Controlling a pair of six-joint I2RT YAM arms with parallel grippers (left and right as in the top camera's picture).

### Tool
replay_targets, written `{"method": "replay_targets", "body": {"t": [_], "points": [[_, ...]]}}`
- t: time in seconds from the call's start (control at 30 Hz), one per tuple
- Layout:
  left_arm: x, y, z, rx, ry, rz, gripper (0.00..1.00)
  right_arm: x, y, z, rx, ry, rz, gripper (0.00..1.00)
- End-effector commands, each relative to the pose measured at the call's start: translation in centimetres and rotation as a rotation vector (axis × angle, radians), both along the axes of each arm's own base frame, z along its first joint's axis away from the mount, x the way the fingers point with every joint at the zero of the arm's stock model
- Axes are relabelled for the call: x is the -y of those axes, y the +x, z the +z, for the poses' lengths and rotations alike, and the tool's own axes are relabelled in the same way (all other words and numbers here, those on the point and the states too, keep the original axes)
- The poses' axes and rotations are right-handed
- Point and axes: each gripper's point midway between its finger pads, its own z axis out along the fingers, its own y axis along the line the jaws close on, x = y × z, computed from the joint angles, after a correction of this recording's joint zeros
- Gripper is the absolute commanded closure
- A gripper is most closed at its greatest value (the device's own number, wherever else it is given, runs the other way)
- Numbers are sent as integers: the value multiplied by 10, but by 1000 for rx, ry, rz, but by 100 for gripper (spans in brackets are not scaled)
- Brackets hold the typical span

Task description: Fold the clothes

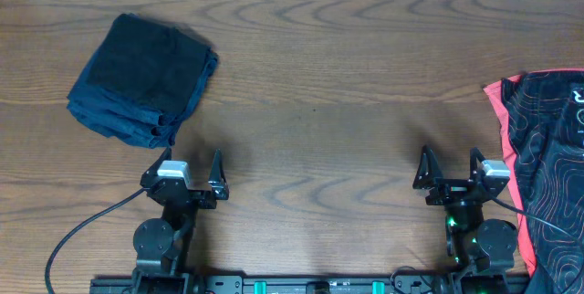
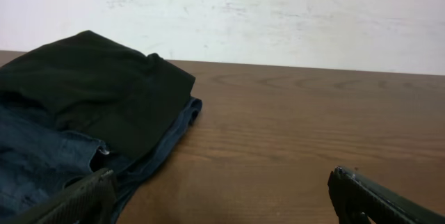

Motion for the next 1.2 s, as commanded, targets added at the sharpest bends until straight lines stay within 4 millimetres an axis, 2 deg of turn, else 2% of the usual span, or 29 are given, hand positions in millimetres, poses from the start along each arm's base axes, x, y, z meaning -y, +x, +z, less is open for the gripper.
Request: {"method": "replay_targets", "body": {"t": [0.0,0.47,0.53,0.6,0.73,0.83,0.93,1.07,1.17], "points": [[2,-1,-16,-47,5,-14,2,2,0,-1,-2,-8,-8,1],[3,-1,-16,-48,-7,-17,2,2,0,-1,-2,-8,-5,1],[8,-1,-16,-53,-44,-43,2,1,0,-1,-1,-7,-2,1],[15,-3,-16,-61,-74,-81,2,-7,-1,0,3,-3,45,1],[39,-9,-14,-77,-109,-220,2,-47,-9,9,38,11,287,1],[59,-20,6,-45,-121,-353,2,-63,-17,23,75,10,387,1],[71,-31,45,39,-120,-443,2,-72,-26,50,130,-13,448,1],[68,-37,95,97,-110,-427,2,-73,-31,84,110,-35,453,1],[65,-29,110,15,-120,-400,2,-73,-26,92,-12,-11,452,1]]}}
